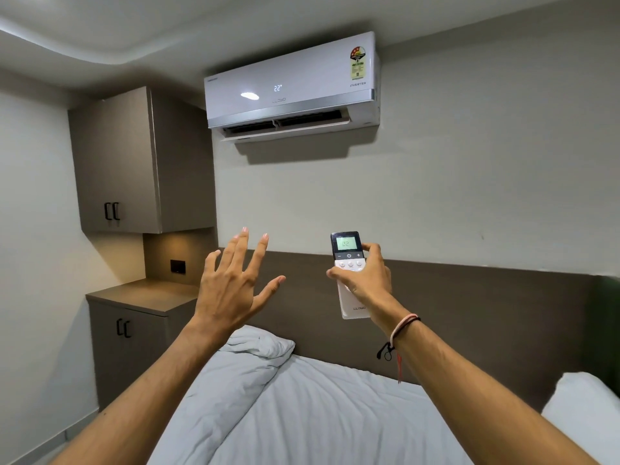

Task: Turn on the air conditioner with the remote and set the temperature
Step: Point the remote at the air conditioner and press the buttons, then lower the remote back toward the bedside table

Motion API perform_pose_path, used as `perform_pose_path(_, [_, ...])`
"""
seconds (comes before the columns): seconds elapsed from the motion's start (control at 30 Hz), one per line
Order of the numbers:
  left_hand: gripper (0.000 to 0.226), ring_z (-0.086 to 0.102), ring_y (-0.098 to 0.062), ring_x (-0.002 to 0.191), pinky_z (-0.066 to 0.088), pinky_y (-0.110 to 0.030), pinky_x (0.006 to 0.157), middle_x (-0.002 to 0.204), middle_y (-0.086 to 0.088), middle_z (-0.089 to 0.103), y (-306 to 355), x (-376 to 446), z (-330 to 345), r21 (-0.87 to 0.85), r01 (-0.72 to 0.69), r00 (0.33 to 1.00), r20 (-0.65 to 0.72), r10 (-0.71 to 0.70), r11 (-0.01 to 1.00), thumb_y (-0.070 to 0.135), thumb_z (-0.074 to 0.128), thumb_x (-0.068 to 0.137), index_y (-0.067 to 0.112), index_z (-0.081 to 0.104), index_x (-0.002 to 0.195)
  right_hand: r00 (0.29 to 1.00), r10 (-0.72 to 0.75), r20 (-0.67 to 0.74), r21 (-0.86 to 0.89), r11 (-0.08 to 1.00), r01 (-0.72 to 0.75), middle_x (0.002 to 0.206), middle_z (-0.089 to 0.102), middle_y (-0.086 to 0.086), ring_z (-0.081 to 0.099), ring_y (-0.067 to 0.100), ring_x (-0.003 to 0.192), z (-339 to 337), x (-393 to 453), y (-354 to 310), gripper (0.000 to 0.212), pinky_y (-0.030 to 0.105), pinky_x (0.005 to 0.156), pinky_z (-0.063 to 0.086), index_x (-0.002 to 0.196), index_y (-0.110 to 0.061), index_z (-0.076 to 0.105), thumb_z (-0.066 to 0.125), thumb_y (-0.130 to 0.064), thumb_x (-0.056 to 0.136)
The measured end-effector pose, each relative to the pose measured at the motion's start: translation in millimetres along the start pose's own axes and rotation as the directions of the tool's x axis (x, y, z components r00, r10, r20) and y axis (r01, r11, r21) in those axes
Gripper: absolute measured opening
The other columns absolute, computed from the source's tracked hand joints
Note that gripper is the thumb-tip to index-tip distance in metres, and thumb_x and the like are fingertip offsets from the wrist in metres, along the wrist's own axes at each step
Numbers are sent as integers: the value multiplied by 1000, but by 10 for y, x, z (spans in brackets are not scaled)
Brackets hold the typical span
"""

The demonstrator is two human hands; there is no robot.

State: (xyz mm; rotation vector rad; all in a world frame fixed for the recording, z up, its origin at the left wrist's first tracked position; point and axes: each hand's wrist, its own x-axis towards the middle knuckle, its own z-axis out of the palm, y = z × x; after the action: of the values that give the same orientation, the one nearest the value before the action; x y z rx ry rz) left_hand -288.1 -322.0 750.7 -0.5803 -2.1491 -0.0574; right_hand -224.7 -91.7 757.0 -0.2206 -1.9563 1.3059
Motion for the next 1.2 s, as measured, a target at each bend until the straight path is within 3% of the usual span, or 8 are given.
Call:
perform_pose_path(0.13, [81,45,-36,142,47,-54,101,159,-23,39,20,-6,32,-15,-11,1000,-8,11,1000,71,23,94,20,33,156,991,-107,-78,-77,992,102,80,58,-16,55,2,74,11,-19,48,46,18,59,43,108,-25,53,81,-26,72])
perform_pose_path(0.43, [80,42,-35,144,42,-53,106,160,-23,37,390,60,136,-94,-47,999,-31,44,994,69,25,94,20,31,157,971,-203,-128,-191,965,177,87,70,5,67,23,77,-300,-46,233,27,33,67,57,94,-20,61,72,-27,70])
perform_pose_path(0.63, [79,41,-34,145,42,-53,106,161,-22,35,917,-10,453,-202,-129,991,-10,130,971,68,27,95,20,29,158,967,-137,-216,-299,952,68,91,69,7,67,22,75,-742,-234,640,29,35,66,59,100,-19,58,70,-27,74])
perform_pose_path(0.8, [79,40,-34,146,42,-53,105,162,-22,34,1448,-135,696,-298,-192,979,3,202,935,69,25,96,21,28,158,965,-100,-243,-352,936,9,104,66,9,64,16,79,-1137,-466,1053,52,17,59,52,129,-17,52,71,-24,81])
perform_pose_path(0.9, [80,40,-35,146,42,-54,105,162,-21,34,1921,-285,838,-365,-223,969,22,247,904,71,24,96,22,25,159,955,-32,-295,-366,927,-82,115,65,8,65,24,94,-1467,-739,1385,74,31,75,57,148,-15,38,72,-24,83])
perform_pose_path(1.0, [80,40,-35,146,43,-55,105,162,-21,35,2496,-574,1020,-449,-269,945,45,323,852,70,28,96,20,26,158,922,30,-387,-372,909,-186,111,67,7,57,18,89,-1861,-1121,1791,68,30,74,50,141,-22,42,70,-23,79])
perform_pose_path(1.1, [78,41,-36,145,42,-55,105,162,-20,35,3082,-996,1226,-529,-300,916,72,394,794,69,29,98,19,27,158,882,96,-461,-412,857,-309,116,64,5,50,20,100,-2221,-1570,2289,68,30,82,43,140,-21,45,71,-22,77])
perform_pose_path(1.2, [77,39,-36,147,41,-56,106,165,-20,30,3583,-1516,1454,-575,-319,878,121,464,753,67,26,98,20,22,160,845,194,-498,-415,803,-429,116,63,7,57,27,105,-2500,-2100,2812,71,36,88,51,141,-18,47,75,-20,76])
